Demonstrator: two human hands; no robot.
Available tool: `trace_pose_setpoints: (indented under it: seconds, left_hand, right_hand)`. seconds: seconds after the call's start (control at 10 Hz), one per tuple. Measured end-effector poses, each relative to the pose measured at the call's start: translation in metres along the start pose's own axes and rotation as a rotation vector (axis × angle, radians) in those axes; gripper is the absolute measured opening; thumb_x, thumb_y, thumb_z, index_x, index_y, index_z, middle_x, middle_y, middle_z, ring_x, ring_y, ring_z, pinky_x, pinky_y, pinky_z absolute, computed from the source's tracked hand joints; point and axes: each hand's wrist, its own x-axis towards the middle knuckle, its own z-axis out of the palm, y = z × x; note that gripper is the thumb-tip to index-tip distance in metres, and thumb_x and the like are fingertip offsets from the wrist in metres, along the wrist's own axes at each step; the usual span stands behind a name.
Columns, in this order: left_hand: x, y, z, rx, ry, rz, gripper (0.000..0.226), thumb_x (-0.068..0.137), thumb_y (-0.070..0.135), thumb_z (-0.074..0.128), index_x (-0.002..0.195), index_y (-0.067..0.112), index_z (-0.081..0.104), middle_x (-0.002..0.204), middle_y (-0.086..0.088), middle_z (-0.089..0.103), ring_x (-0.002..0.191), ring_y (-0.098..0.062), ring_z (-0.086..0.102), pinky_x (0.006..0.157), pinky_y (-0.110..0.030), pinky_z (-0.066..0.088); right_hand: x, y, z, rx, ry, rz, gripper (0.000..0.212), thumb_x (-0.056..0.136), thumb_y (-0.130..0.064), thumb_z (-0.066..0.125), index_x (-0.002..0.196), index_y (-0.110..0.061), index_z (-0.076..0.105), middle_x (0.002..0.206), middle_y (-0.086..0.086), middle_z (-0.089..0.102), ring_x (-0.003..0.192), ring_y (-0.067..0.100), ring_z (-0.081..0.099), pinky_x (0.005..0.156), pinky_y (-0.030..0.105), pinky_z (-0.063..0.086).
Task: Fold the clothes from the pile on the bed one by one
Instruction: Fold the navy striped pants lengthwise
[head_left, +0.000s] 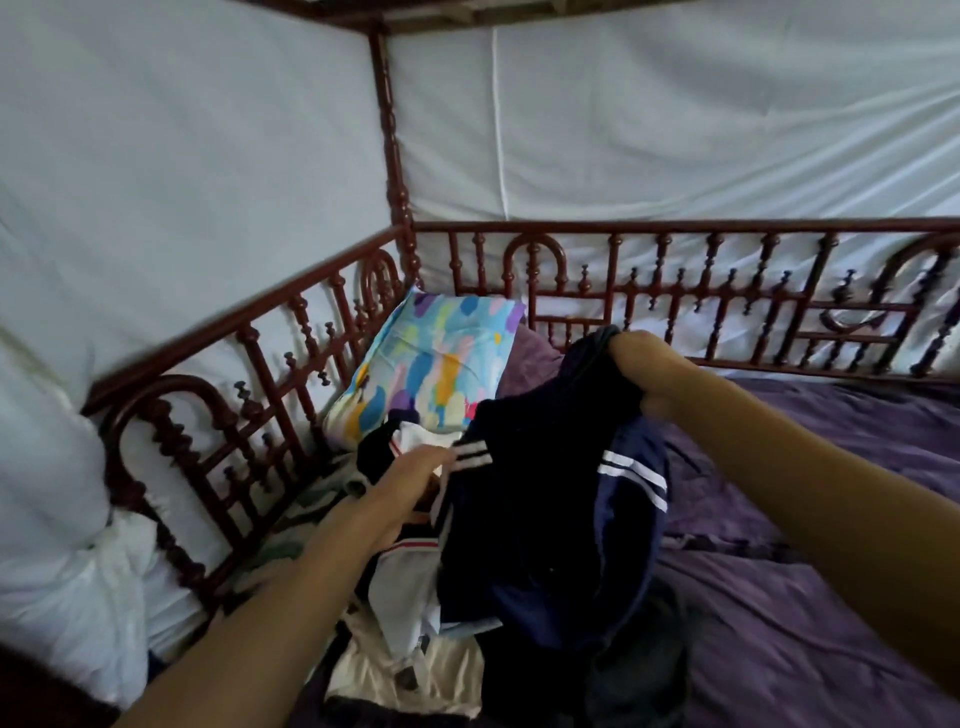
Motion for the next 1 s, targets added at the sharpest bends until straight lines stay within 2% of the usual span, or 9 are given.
trace_pose_setpoints:
  seconds: [0.1,0.2,0.3,0.4,0.5,0.7,0.8,0.9,1.0]
  left_hand:
    - [0.004,-0.011,0.027,0.077,-0.102,0.098,0.053,0.072,0.058,0.07,0.103,0.015,0.067,0.083,0.006,0.071,0.081,-0.01,0.068,0.074,-0.028,0.053]
    - [0.003,-0.02,0.041,0.188,-0.166,0.213,0.079,0.042,0.064,0.083,0.109,0.028,0.06,0.1,0.01,0.07,0.092,-0.003,0.067,0.076,-0.016,0.051]
    - [0.003,-0.018,0.051,0.238,-0.233,0.276,0.078,0.041,0.07,0.082,0.108,0.038,0.056,0.104,0.015,0.069,0.095,0.003,0.065,0.087,-0.019,0.051]
    - [-0.001,-0.021,0.053,0.322,-0.246,0.354,0.082,0.041,0.075,0.079,0.11,0.036,0.057,0.103,0.018,0.069,0.096,0.006,0.063,0.088,-0.019,0.05]
    - [-0.011,-0.029,0.051,0.424,-0.207,0.395,0.084,0.042,0.074,0.078,0.111,0.033,0.055,0.104,0.015,0.068,0.1,-0.002,0.063,0.091,-0.028,0.051]
    - [-0.027,-0.028,0.052,0.496,-0.055,0.47,0.105,0.046,0.077,0.068,0.137,0.034,0.037,0.126,0.01,0.059,0.118,-0.013,0.056,0.099,-0.041,0.045]
    - [-0.025,-0.021,0.047,0.538,0.066,0.509,0.05,0.067,0.044,0.062,0.113,0.027,0.055,0.103,0.002,0.068,0.1,-0.024,0.063,0.087,-0.04,0.05]
    - [-0.009,-0.006,0.02,0.421,0.212,0.524,0.017,0.081,0.006,0.052,0.09,0.013,0.065,0.093,-0.007,0.069,0.096,-0.032,0.063,0.085,-0.039,0.049]
    - [0.004,0.021,-0.011,0.229,0.194,0.491,0.023,0.081,-0.002,0.042,0.076,0.013,0.059,0.08,-0.012,0.061,0.084,-0.036,0.061,0.083,-0.049,0.053]
  right_hand:
    - [-0.004,-0.014,0.008,0.179,0.02,0.084,0.031,0.099,-0.016,0.042,0.115,0.004,0.059,0.082,0.009,0.064,0.065,0.022,0.062,0.062,0.033,0.057]
    - [-0.007,-0.028,0.018,0.256,0.062,0.145,0.024,0.098,-0.019,0.047,0.101,0.0,0.061,0.087,0.017,0.067,0.072,0.03,0.067,0.074,0.045,0.06]
    - [-0.008,-0.037,0.031,0.211,0.128,0.103,0.021,0.098,-0.015,0.04,0.095,-0.004,0.059,0.087,0.014,0.063,0.077,0.028,0.062,0.081,0.044,0.056]
    - [-0.011,-0.038,0.042,0.256,0.168,0.162,0.031,0.101,-0.012,0.031,0.102,0.002,0.058,0.089,0.017,0.063,0.074,0.027,0.061,0.079,0.04,0.055]
    - [-0.019,-0.039,0.048,0.217,0.264,0.092,0.033,0.098,-0.012,0.037,0.122,0.004,0.055,0.081,0.007,0.058,0.065,0.018,0.056,0.056,0.027,0.053]
    - [-0.031,-0.041,0.052,0.219,0.338,0.022,0.039,0.098,-0.014,0.04,0.133,0.002,0.048,0.08,0.001,0.052,0.067,0.014,0.052,0.059,0.027,0.049]
    - [-0.036,-0.04,0.051,0.152,0.394,0.013,0.038,0.097,-0.013,0.042,0.132,0.002,0.049,0.078,0.0,0.051,0.065,0.013,0.051,0.053,0.024,0.049]
    - [-0.047,-0.038,0.043,0.071,0.452,0.014,0.038,0.095,-0.011,0.043,0.13,0.004,0.05,0.076,-0.001,0.049,0.062,0.011,0.048,0.041,0.016,0.045]
    - [-0.052,-0.035,0.031,0.019,0.484,0.015,0.038,0.096,-0.008,0.04,0.131,0.006,0.049,0.074,-0.002,0.047,0.06,0.009,0.047,0.034,0.01,0.04]
